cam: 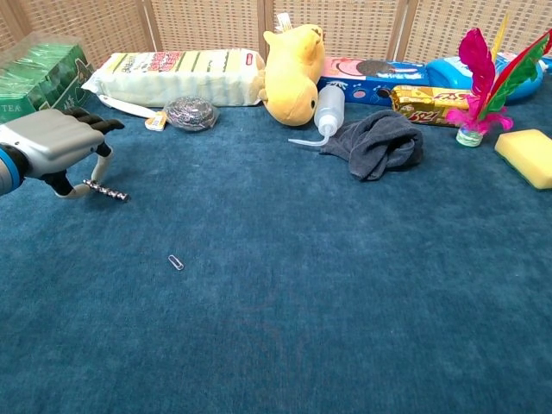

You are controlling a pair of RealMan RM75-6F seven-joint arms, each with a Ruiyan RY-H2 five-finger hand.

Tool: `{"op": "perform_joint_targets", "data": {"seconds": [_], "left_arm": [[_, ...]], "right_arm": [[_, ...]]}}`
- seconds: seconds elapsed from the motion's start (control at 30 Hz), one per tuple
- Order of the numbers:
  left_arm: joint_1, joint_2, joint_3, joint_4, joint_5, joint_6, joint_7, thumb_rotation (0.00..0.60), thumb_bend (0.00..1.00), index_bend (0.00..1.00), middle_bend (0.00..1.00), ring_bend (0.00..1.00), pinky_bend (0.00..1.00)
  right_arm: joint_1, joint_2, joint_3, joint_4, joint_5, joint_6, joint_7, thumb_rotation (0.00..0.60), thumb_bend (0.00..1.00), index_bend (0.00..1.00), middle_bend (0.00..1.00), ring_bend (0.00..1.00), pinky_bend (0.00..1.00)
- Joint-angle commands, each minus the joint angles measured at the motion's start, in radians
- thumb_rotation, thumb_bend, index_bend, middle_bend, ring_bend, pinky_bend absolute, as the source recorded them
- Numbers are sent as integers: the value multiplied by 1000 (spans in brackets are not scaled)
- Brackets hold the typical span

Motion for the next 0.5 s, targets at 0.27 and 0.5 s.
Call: {"op": "perform_joint_targets", "data": {"seconds": [0.27, 0.5], "left_arm": [[4, 74, 0, -98, 56, 60, 18, 600, 696, 529, 0, 0, 0], [3, 142, 6, -219, 109, 115, 74, 600, 696, 530, 0, 0, 0]], "right_arm": [[0, 1, -1, -2, -2, 0, 2, 600, 0, 0, 0, 0, 0], [-1, 5, 0, -4, -2, 2, 9, 600, 0, 0, 0, 0, 0]]}}
